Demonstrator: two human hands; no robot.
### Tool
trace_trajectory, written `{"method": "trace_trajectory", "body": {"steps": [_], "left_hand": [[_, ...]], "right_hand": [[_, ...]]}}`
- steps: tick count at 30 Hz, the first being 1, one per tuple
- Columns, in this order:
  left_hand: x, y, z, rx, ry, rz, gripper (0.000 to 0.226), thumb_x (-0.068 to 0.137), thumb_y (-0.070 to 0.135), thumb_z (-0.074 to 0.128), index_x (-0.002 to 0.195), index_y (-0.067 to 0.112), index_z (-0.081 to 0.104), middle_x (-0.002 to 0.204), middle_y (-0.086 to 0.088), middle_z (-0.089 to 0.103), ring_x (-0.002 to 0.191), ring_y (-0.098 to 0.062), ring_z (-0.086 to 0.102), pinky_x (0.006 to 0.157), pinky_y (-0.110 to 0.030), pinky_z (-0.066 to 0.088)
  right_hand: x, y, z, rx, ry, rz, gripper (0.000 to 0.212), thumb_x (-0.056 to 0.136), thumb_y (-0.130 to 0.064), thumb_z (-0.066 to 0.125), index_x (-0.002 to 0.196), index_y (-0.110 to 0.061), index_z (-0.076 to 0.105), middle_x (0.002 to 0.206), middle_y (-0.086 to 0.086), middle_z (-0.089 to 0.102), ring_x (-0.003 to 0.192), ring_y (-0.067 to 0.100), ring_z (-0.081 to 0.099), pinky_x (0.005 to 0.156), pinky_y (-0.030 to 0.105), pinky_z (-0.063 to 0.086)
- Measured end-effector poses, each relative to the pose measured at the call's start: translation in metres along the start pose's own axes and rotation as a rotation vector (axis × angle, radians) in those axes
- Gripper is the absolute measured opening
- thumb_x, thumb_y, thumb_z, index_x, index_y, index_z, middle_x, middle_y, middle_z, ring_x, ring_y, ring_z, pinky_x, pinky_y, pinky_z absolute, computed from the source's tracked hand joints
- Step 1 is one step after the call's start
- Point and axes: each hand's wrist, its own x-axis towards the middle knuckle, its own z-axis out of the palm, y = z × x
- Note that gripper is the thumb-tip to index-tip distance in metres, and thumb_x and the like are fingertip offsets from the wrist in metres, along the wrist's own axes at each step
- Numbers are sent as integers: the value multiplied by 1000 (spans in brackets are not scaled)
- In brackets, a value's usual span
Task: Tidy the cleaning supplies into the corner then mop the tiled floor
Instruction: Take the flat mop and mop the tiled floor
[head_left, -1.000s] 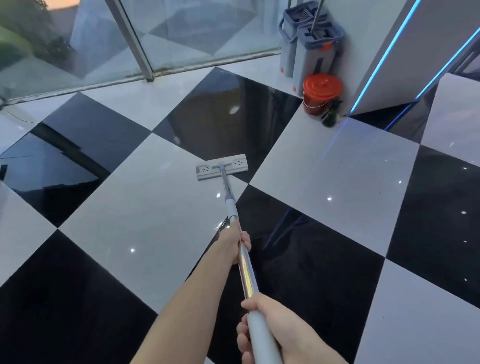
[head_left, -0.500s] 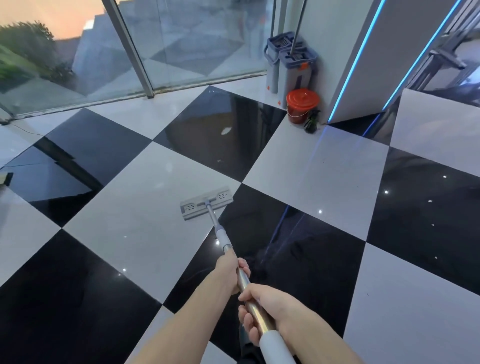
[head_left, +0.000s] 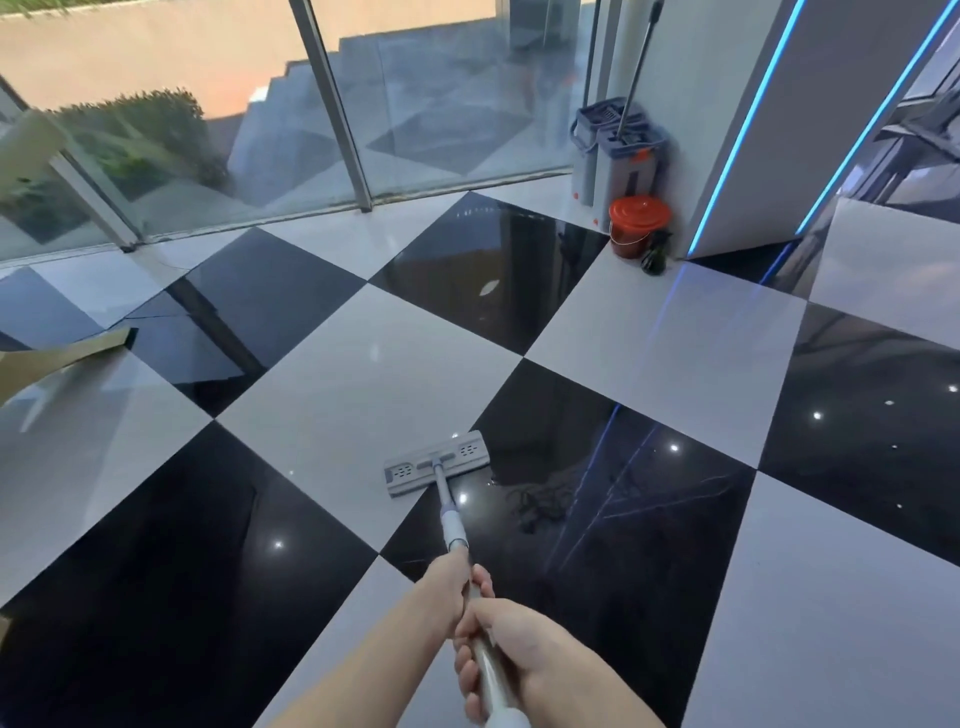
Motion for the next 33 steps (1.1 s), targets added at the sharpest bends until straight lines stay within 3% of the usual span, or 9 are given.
{"method": "trace_trajectory", "body": {"steps": [4, 11, 16, 22, 25, 29, 33], "left_hand": [[8, 19, -15, 44, -56, -33, 33, 101, 30, 43, 75, 10, 38, 36, -1, 37, 22, -10, 31, 28, -11, 29], [58, 115, -36, 75, -127, -17, 44, 100, 33, 44, 61, 13, 36, 33, 1, 35, 20, -7, 31, 26, -9, 28], [101, 213, -54, 82, -128, -21, 41, 100, 36, 43, 68, 11, 37, 32, 0, 36, 20, -7, 31, 27, -9, 29], [154, 307, -82, 106, -109, 27, 29, 100, 30, 42, 77, 12, 36, 35, -1, 36, 23, -9, 32, 31, -10, 31], [168, 326, -92, 130, -116, 43, 23, 100, 23, 39, 80, 13, 36, 40, -2, 37, 23, -10, 32, 31, -9, 31], [162, 327, -112, 116, -104, 64, 25, 100, 24, 41, 78, 13, 37, 55, 0, 35, 23, -9, 31, 31, -9, 31], [145, 303, -130, 100, -67, 63, 25, 100, 25, 40, 78, 14, 38, 48, 0, 35, 23, -9, 29, 32, -8, 29]], "right_hand": [[16, -1, 21, 9, -3, -16, 23, 81, -3, 46, 59, -8, 45, 46, 4, 44, 27, 13, 41, 38, 14, 39], [32, -42, 75, 135, -87, -36, 7, 81, -1, 51, 76, -4, 49, 55, 9, 48, 31, 15, 47, 36, 19, 44], [55, -101, 133, 212, -72, -49, 25, 86, -9, 53, 62, -5, 49, 50, 6, 49, 30, 13, 46, 34, 15, 43], [94, -150, 192, 261, -55, -83, 12, 84, -11, 59, 80, -3, 52, 58, 11, 56, 41, 16, 52, 42, 21, 48], [112, -158, 209, 264, -22, -80, 11, 81, -11, 60, 85, -4, 52, 62, 11, 59, 45, 17, 54, 44, 21, 49], [129, -152, 229, 165, 41, -64, 13, 78, -15, 64, 75, -6, 56, 59, 8, 60, 42, 17, 55, 43, 21, 47], [139, -128, 240, 82, 131, -124, 22, 77, -22, 68, 66, -8, 56, 52, 5, 56, 38, 15, 52, 40, 19, 44]]}}
